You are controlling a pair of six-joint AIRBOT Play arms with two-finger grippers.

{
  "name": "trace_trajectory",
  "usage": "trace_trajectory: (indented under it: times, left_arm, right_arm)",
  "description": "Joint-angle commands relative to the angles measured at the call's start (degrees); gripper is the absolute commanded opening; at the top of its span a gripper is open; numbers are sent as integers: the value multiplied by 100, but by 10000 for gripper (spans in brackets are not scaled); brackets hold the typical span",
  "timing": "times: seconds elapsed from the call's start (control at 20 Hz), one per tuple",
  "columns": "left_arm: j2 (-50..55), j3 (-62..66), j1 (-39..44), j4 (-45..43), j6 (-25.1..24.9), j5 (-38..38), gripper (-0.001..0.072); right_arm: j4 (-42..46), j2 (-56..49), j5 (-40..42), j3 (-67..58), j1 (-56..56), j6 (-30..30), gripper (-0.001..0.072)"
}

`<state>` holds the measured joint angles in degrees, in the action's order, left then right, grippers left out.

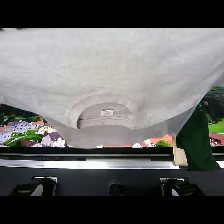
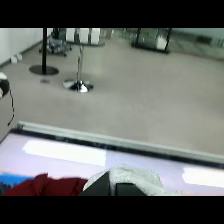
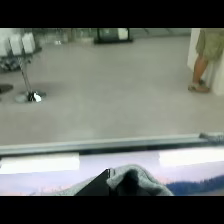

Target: Fold the shirts.

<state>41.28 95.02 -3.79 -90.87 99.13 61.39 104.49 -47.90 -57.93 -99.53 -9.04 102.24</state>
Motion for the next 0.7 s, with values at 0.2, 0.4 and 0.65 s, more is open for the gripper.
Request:
trace_trajectory:
  times: [0.2,0.4,0.65]
  left_arm:
    - [2050,-2321,-7,503,-155,-203,25]
    - [3324,-2472,-4,955,-160,-166,25]
    - [4138,-2483,7,1414,-321,-83,25]
  right_arm:
    - [-581,-3418,651,-2,-9,1401,49]
    - [-1897,-4690,1919,-2,-9,1613,48]
    - [-2682,-5589,1099,-2,-9,1606,50]
